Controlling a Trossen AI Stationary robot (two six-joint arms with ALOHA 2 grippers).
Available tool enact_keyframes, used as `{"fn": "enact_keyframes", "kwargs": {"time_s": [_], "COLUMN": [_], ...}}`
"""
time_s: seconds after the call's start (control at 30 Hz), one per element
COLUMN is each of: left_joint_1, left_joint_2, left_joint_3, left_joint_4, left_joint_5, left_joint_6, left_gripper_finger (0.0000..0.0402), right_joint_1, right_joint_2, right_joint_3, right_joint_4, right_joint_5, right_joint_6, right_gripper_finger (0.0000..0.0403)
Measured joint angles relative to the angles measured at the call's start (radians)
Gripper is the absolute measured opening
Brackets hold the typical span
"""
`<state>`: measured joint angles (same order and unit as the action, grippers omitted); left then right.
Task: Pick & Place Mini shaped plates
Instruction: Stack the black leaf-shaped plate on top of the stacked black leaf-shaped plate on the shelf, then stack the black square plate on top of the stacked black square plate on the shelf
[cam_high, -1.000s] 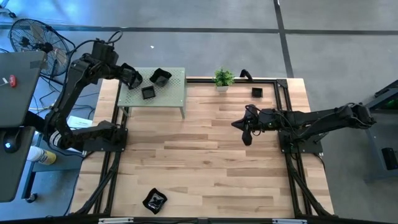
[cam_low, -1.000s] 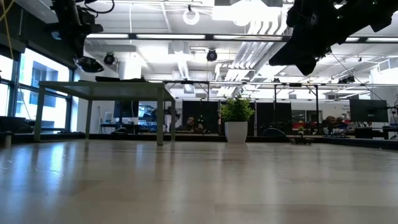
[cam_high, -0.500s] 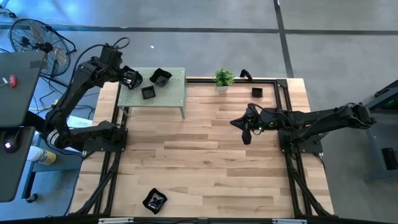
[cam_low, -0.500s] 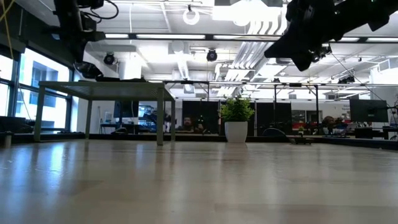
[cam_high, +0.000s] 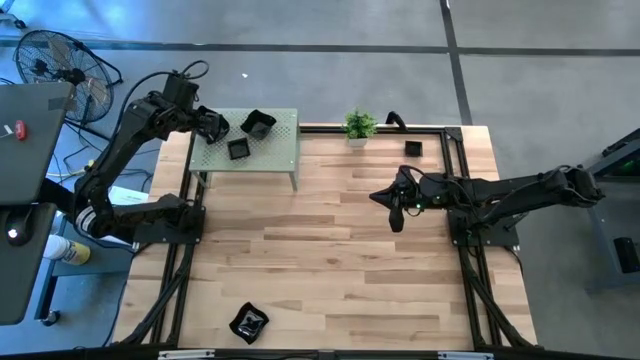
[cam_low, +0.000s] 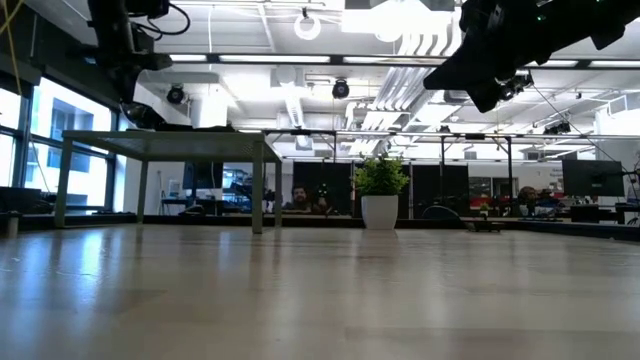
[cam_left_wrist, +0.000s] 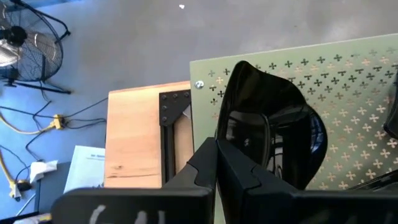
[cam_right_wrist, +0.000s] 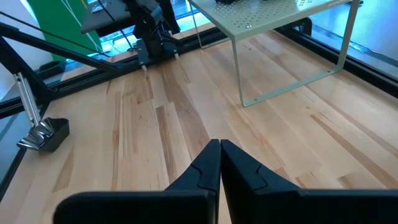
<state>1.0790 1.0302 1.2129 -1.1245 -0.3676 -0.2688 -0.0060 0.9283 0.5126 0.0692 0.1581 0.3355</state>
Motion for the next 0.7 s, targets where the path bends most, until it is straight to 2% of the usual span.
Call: {"fn": "enact_keyframes", "kwargs": {"time_s": [0.33,0.6,0.7], "left_joint_1": [0.000,0.000,0.000], "left_joint_2": [0.013,0.013,0.013], "left_joint_3": [0.000,0.000,0.000], "left_joint_4": [-0.013,-0.015,-0.015], "left_joint_5": [0.000,0.011,0.016], "left_joint_6": [-0.028,-0.029,-0.030], "left_gripper_finger": [0.0005,0.0065,0.0076], "right_joint_1": [0.000,0.000,0.000], "right_joint_2": [0.000,0.000,0.000], "right_joint_3": [0.000,0.000,0.000], "right_joint_4": [0.000,0.000,0.000], "right_joint_5": [-0.004,-0.004,-0.004], "right_joint_6": [0.000,-0.001,-0.001], "right_gripper_finger": [0.0007,0.0007,0.0007]}}
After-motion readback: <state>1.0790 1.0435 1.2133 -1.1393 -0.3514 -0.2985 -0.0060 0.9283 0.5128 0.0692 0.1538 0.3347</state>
